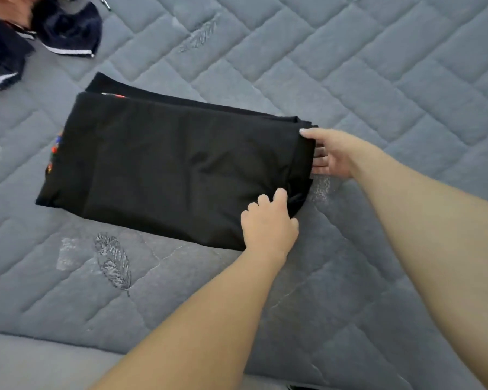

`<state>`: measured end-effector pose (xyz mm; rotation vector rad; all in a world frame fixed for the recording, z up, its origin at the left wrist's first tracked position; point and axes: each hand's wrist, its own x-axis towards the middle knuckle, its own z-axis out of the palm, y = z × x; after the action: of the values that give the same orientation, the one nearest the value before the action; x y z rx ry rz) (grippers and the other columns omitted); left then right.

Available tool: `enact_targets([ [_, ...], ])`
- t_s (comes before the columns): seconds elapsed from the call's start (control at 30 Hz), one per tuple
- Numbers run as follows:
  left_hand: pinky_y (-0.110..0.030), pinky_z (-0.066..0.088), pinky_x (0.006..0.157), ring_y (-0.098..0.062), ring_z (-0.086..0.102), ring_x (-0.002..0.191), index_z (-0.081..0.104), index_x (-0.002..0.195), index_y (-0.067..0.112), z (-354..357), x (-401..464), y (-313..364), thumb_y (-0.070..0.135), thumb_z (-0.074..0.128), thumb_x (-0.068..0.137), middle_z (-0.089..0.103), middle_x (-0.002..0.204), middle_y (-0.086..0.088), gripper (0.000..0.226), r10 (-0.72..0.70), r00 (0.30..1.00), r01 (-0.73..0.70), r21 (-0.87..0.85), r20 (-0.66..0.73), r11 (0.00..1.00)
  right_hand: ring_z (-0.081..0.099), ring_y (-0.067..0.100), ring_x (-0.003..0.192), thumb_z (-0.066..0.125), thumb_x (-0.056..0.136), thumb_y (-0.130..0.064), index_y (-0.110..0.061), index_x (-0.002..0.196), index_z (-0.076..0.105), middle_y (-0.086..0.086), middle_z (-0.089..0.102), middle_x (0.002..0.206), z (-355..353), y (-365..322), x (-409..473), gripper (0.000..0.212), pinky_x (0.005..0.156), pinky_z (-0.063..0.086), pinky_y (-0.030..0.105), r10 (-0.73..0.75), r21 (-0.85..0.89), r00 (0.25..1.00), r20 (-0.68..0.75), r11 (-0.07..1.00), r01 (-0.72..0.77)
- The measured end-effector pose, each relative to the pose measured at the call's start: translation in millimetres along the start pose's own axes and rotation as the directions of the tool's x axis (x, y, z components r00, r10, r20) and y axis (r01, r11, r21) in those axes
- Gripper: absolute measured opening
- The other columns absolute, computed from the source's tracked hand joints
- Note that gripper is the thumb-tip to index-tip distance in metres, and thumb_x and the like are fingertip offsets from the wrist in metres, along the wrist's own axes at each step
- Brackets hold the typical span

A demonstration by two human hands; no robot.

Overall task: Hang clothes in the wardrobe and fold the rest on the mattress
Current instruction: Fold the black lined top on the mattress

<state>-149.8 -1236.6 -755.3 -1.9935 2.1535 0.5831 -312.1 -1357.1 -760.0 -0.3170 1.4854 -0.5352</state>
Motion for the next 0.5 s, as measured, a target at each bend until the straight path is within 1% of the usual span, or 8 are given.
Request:
enact_targets([
  [0.03,-0.035,0.032,0.061,-0.024,0.044,0.076,0.04,0.105,0.021,-5.0,1.1,-4.9,0.036,0.058,0.087,0.038,0.088,0.0,0.03,0.014,1.0,-0.013,-0.046,0.015,0.999,0.072,0.018,0.077,0.074,0.082,-0.034,-0.018,0.107,0.064,0.004,0.071,0.104,8.0,-5.7,1.4,0.031,0.058,0.056,0.027,0.001,-0.065,0.999,-0.034,0.998,-0.003],
  [0.1,-0.034,0.036,0.058,-0.022,0.051,0.076,0.044,0.098,0.022,-27.1,6.6,-21.1,0.03,0.058,0.085,0.047,0.091,0.002,0.021,0.004,0.99,0.038,-0.294,0.139,0.955,0.07,0.018,0.077,0.074,0.08,-0.024,-0.018,0.104,0.066,0.003,0.073,0.099,23.9,-19.1,-2.2,0.026,0.057,0.054,0.027,0.014,-0.133,0.998,-0.067,0.991,-0.023],
  [0.17,-0.031,0.048,0.061,-0.019,0.061,0.079,0.058,0.096,0.026,-64.6,13.9,-46.7,0.025,0.061,0.081,0.062,0.088,0.004,0.016,0.019,0.95,0.168,-0.563,0.31,0.809,0.068,0.016,0.065,0.073,0.08,-0.023,-0.017,0.106,0.066,0.001,0.073,0.087,43.5,-40.1,-16.3,0.028,0.051,0.052,0.024,0.016,-0.159,0.999,-0.043,0.987,-0.023],
  [0.2,-0.032,0.053,0.067,-0.018,0.065,0.08,0.063,0.094,0.027,-87.4,17.1,-62.4,0.024,0.065,0.079,0.067,0.086,0.003,0.016,0.038,0.925,0.23,-0.637,0.377,0.736,0.065,0.015,0.059,0.073,0.078,-0.025,-0.018,0.105,0.065,0.0,0.071,0.082,56.8,-53.7,-24.5,0.029,0.049,0.051,0.022,0.004,-0.184,0.999,-0.036,0.983,-0.011],
  [0.27,-0.036,0.058,0.077,-0.021,0.07,0.084,0.069,0.09,0.03,-131.1,22.1,-97.2,0.025,0.068,0.074,0.073,0.086,0.001,0.017,0.056,0.891,0.32,-0.71,0.45,0.627,0.057,0.014,0.056,0.073,0.074,-0.031,-0.02,0.1,0.061,0.0,0.063,0.079,94.8,-83.0,-40.0,0.031,0.051,0.047,0.021,-0.037,-0.261,0.998,-0.054,0.965,0.022],
  [0.33,-0.043,0.061,0.08,-0.026,0.072,0.086,0.072,0.088,0.032,-168.9,26.8,-137.8,0.026,0.066,0.068,0.075,0.089,-0.002,0.022,0.022,0.872,0.407,-0.748,0.49,0.524,0.051,0.016,0.06,0.07,0.072,-0.038,-0.02,0.093,0.058,0.002,0.057,0.08,148.6,-109.4,-51.7,0.03,0.054,0.042,0.024,-0.112,-0.341,0.991,-0.068,0.936,0.083],
  [0.4,-0.048,0.06,0.081,-0.032,0.071,0.088,0.073,0.088,0.031,-199.5,30.3,-187.9,0.024,0.063,0.065,0.075,0.092,-0.007,0.026,-0.07,0.859,0.483,-0.759,0.506,0.437,0.054,0.019,0.072,0.066,0.074,-0.042,-0.019,0.094,0.058,0.003,0.058,0.088,215.8,-129.8,-60.0,0.032,0.059,0.041,0.028,-0.179,-0.376,0.983,-0.039,0.914,0.151],
  [0.5,-0.053,0.058,0.084,-0.036,0.068,0.092,0.072,0.091,0.032,-227.9,36.3,-274.2,0.021,0.056,0.061,0.074,0.094,-0.008,0.036,-0.264,0.849,0.528,-0.763,0.458,0.374,0.055,0.022,0.082,0.061,0.079,-0.05,-0.014,0.105,0.058,0.005,0.058,0.098,318.1,-146.7,-57.4,0.044,0.069,0.044,0.031,-0.258,-0.412,0.966,0.01,0.879,0.239],
])
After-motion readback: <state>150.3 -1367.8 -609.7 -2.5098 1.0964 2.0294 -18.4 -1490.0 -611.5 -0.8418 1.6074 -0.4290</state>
